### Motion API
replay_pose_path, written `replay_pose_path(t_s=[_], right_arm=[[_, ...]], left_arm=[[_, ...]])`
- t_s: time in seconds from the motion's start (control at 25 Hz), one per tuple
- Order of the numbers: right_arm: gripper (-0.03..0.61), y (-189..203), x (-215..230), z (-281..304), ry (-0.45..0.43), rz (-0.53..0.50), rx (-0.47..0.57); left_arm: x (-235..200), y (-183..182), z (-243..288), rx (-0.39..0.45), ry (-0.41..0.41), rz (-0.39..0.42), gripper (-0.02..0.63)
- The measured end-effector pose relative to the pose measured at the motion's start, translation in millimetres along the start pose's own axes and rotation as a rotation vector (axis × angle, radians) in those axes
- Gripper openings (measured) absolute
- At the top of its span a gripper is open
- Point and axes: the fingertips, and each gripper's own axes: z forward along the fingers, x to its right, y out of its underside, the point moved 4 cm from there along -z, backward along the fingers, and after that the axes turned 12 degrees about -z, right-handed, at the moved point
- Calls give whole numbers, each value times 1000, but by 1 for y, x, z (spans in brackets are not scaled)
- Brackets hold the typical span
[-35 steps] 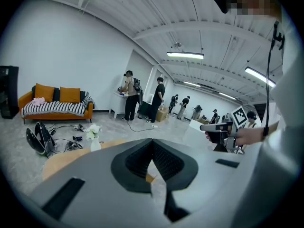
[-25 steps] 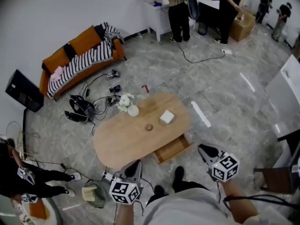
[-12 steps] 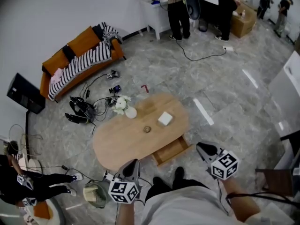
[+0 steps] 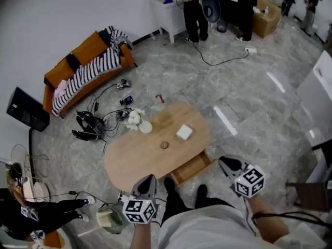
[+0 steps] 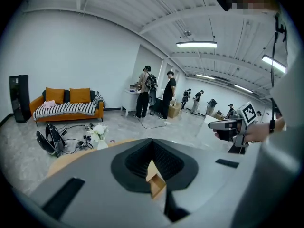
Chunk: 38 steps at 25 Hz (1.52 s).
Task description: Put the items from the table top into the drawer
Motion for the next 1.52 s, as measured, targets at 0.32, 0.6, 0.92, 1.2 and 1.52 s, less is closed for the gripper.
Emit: replay_pose_path(t_s=[0.32,0.6,0.92,1.2,1.52], right_arm=[[44,-5,1,22,91,49,-8],[44,3,-3,43,149,90,-46],[44,23,-15,68,163,127,-99],[44,46,-31,87,167,176,-129],[44,73,-33,97,195,198,-155]], left_arm=[[-30,-24,20,-24,61,50,2],[-54,-21,46,-84,125,67,1],[-77,-5,83,-158,163,88,2],[-98,10,109,-224,182,146,2],[-110,30,135,-266,199,176,2]])
